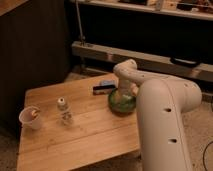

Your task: Knock the bottle over

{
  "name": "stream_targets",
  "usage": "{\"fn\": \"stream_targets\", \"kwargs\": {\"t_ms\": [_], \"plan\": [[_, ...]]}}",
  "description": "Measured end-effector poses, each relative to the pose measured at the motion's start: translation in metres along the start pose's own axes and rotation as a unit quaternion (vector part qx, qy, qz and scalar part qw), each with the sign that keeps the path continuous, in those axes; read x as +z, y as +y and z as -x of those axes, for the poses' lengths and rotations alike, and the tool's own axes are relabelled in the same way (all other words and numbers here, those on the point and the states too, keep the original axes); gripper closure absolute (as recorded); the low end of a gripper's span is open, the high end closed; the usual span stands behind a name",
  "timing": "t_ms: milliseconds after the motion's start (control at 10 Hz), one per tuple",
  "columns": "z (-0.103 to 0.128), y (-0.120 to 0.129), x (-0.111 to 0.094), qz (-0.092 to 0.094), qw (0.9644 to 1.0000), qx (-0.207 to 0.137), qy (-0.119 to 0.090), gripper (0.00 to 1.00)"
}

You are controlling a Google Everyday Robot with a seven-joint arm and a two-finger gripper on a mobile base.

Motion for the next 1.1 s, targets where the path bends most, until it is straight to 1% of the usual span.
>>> {"fn": "stream_targets", "kwargs": {"t_ms": [700, 800, 1000, 1100], "plan": [[0.001, 0.000, 0.000, 0.001, 1.0000, -0.002, 0.000, 0.20], [0.001, -0.002, -0.003, 0.003, 1.0000, -0.003, 0.007, 0.20], [0.003, -0.003, -0.028, 0.014, 0.9988, -0.006, 0.046, 0.20], [0.004, -0.005, -0.045, 0.017, 0.9977, -0.011, 0.064, 0.20]]}}
